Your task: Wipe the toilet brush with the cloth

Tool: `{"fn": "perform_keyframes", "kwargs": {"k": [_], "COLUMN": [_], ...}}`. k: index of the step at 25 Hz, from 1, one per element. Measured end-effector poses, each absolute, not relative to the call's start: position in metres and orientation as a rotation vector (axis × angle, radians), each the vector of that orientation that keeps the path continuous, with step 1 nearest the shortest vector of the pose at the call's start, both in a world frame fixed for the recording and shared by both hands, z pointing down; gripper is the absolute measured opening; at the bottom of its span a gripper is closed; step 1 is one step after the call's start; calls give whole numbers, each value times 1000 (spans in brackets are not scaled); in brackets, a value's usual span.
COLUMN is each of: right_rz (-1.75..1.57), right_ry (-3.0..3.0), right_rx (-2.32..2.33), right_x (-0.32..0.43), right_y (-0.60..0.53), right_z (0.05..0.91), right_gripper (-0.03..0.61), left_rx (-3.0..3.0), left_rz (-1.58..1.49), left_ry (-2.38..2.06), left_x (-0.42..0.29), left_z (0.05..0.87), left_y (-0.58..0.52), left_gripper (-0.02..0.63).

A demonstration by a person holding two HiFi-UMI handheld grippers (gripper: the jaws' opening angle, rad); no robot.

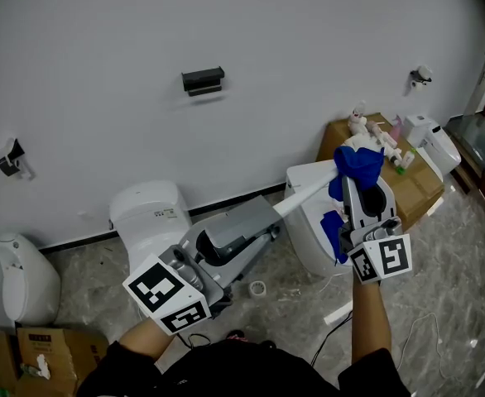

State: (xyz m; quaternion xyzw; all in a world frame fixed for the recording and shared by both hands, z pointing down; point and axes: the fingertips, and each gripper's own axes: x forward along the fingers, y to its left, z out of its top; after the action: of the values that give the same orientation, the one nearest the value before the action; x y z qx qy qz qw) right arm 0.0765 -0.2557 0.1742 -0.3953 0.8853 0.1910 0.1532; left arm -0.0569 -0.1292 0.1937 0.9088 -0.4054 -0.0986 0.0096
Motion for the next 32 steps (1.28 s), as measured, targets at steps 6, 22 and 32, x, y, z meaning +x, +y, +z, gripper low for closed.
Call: {"fn": "perform_keyframes", "kwargs": {"k": [6, 22, 32], "right_rz": [551, 659, 624], "right_ry": [2532, 2520, 2507], "right_rx": [-1146, -1187, -1049], "right_x": [82, 95, 75], "right_y": [-262, -251, -207], "right_z": [176, 178, 167], "right_gripper": [81, 81, 81], "left_rx": [2841, 2798, 2777], "left_rz": [-300, -366, -351], "left_ry": [-1273, -1320, -1386], "left_x": [-56, -64, -90], "left_z": [195, 202, 202], "left_y": [-130, -143, -147], "left_gripper": [164, 164, 164]}}
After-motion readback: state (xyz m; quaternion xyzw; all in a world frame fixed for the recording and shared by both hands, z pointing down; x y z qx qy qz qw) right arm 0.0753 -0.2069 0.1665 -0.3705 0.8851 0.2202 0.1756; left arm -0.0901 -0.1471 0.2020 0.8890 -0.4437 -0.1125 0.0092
